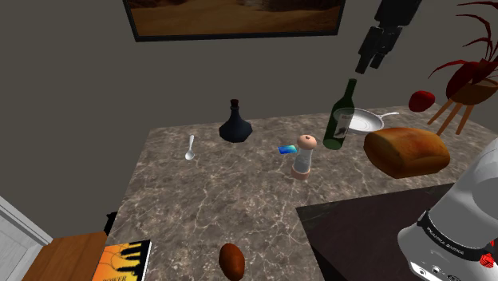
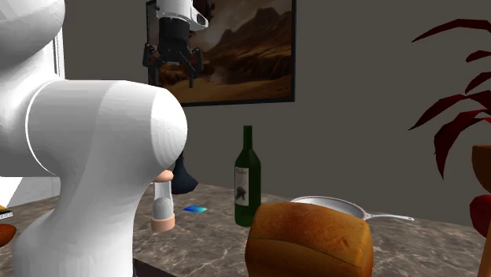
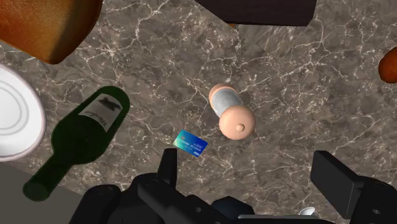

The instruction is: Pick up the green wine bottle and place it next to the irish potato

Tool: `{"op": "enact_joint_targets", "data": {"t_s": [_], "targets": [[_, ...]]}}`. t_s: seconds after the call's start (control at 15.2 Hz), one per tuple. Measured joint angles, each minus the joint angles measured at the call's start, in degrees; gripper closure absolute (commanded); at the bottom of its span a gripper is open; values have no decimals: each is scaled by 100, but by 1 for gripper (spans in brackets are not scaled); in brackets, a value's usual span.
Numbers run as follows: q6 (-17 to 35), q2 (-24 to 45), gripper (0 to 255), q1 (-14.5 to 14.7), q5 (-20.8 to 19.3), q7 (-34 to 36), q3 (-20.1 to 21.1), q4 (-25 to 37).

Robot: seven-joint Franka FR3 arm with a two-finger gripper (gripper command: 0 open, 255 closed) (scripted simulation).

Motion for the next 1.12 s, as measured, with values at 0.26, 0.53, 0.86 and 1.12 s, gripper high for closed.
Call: {"op": "enact_joint_targets", "data": {"t_s": [0.26,0.53,0.86,1.12], "targets": [[120,414,0,-84,-94,-120,-177,166],[206,1122,0,-219,-224,-317,-474,556],[412,2060,0,-408,-351,-653,-908,983],[419,2966,0,-505,-316,-848,-1172,1642]]}}
